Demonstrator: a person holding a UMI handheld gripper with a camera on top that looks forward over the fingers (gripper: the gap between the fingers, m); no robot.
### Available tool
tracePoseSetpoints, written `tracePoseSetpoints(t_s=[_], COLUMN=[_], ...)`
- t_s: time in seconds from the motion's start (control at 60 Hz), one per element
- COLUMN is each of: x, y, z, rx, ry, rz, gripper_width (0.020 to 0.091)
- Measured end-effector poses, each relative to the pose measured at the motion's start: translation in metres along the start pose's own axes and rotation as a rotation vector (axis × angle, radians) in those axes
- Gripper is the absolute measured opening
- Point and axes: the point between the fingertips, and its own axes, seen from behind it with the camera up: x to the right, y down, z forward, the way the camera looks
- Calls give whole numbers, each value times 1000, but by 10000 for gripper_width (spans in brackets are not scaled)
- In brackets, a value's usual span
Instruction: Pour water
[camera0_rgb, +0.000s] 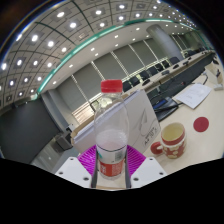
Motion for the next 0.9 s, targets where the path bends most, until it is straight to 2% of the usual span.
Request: tracePoseSetpoints(t_s=[0.117,0.25,0.45,0.517,0.7,0.9], x=[-24,-42,-32,-32,-17,-18], y=[-21,-40,-52,-51,-55,-58], z=[-10,-17,-24,-7,0,-5], rx=[-19,-78,-158,-176,-158,-183], ry=[-142,-309,-442,-487,-502,-483], rz=[369,794,1214,1324,1420,1367], gripper_width=[388,385,388,387,385,386])
